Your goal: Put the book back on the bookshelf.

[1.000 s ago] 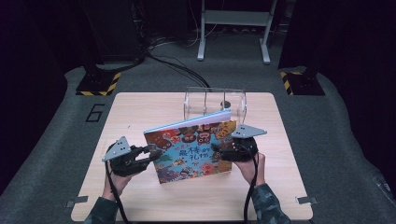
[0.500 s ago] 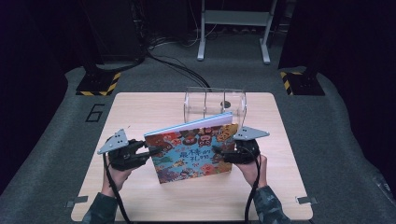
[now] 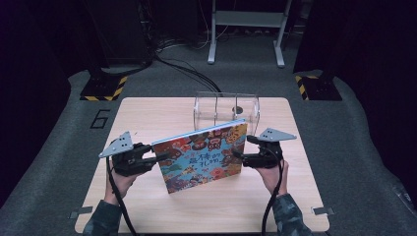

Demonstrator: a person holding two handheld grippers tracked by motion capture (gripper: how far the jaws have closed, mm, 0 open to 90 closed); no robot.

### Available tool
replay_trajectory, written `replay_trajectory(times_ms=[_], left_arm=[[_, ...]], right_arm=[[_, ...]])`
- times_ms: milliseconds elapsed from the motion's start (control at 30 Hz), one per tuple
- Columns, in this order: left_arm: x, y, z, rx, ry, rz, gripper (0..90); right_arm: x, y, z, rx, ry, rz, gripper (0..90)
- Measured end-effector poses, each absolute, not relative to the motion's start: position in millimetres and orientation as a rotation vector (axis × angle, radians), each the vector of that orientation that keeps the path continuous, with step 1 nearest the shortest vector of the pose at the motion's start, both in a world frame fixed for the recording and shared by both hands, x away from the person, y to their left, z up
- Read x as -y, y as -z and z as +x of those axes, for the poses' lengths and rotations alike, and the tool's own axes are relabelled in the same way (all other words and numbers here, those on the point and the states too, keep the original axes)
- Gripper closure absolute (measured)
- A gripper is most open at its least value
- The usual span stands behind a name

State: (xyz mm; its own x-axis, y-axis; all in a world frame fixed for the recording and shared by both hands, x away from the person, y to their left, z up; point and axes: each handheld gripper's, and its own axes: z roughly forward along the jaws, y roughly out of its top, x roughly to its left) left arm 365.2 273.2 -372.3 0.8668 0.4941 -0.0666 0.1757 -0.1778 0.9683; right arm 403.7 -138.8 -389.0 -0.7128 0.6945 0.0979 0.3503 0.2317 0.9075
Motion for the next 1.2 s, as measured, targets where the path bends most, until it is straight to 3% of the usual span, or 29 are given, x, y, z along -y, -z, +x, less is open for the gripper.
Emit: replay_trajectory(times_ms=[133, 267, 467, 1000, 1200], left_arm=[[-272.1, 369.9, 363.0, -0.474, -0.330, 1.770, 67.0], [-270.5, 365.5, 367.0, -0.459, -0.292, 1.775, 67.3], [-268.4, 359.6, 370.6, -0.435, -0.216, 1.840, 63.3], [-254.9, 330.6, 378.0, -0.447, -0.217, 1.985, 59.6], [-238.8, 318.6, 387.5, -0.456, -0.128, 2.028, 60.9]], right_arm=[[131.5, 386.5, 413.4, -2.200, -1.491, 0.980, 15.8], [125.0, 384.2, 417.0, -2.226, -1.491, 0.925, 23.9], [126.7, 382.8, 415.4, -2.235, -1.492, 0.921, 27.1], [125.2, 381.0, 410.9, -2.238, -1.452, 0.952, 27.7], [124.2, 378.7, 411.2, -2.257, -1.426, 0.957, 27.9]])
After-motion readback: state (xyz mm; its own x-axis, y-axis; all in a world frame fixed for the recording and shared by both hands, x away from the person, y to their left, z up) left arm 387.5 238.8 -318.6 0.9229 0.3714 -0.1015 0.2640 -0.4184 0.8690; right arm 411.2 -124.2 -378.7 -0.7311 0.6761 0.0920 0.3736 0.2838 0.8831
